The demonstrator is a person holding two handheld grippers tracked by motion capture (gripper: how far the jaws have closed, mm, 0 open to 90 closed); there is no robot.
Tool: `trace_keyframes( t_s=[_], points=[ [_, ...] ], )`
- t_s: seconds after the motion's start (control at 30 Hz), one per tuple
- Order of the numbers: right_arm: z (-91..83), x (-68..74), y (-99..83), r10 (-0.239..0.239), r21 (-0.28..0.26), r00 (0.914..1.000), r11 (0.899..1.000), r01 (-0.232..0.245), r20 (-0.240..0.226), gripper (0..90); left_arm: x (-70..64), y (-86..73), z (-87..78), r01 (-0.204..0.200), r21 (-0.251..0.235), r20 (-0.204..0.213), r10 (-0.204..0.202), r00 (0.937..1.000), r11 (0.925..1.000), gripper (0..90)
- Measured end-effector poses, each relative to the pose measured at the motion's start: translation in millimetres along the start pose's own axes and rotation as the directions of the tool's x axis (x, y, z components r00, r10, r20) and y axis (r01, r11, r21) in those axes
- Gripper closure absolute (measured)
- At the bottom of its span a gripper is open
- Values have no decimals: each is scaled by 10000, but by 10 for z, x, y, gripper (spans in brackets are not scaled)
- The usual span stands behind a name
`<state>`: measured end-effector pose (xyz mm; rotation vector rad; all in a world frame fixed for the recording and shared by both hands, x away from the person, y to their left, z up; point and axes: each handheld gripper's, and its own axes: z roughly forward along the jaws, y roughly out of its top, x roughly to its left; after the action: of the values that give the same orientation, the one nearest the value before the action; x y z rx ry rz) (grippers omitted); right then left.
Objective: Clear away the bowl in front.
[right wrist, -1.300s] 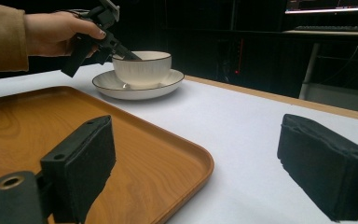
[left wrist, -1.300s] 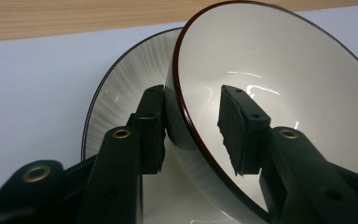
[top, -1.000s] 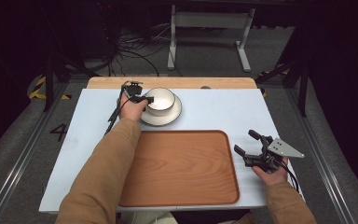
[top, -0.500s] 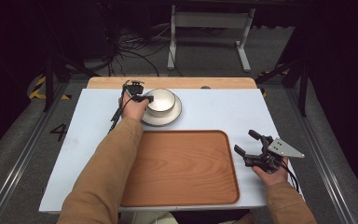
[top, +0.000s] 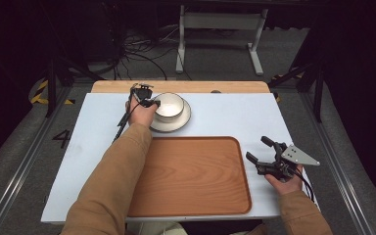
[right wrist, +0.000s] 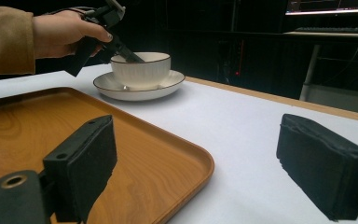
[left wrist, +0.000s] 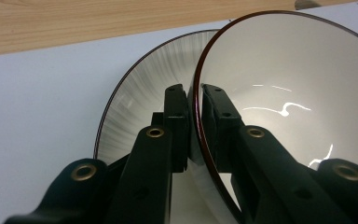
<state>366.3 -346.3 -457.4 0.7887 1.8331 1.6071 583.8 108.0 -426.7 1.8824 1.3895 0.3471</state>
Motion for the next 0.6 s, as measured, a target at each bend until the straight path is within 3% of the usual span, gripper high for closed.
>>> trace_keyframes(
  t_s=[0.13, 0.33, 0.6],
  points=[
    [0, 0, 0, 5, 5, 10000, 10000, -5, 2, 126, 11, 13, -42, 64, -190, -6, -64, 10000, 9998, 822],
    [0, -2, 0, 30, -1, 10000, 10000, -30, 6, 125, -3, 33, -87, 208, 53, -39, -208, 9998, 9998, 820],
    [1, -1, 0, 16, 3, 10000, 10000, -16, 9, 125, -24, 78, -207, 66, 144, 205, -69, 9998, 9999, 818]
  ],
)
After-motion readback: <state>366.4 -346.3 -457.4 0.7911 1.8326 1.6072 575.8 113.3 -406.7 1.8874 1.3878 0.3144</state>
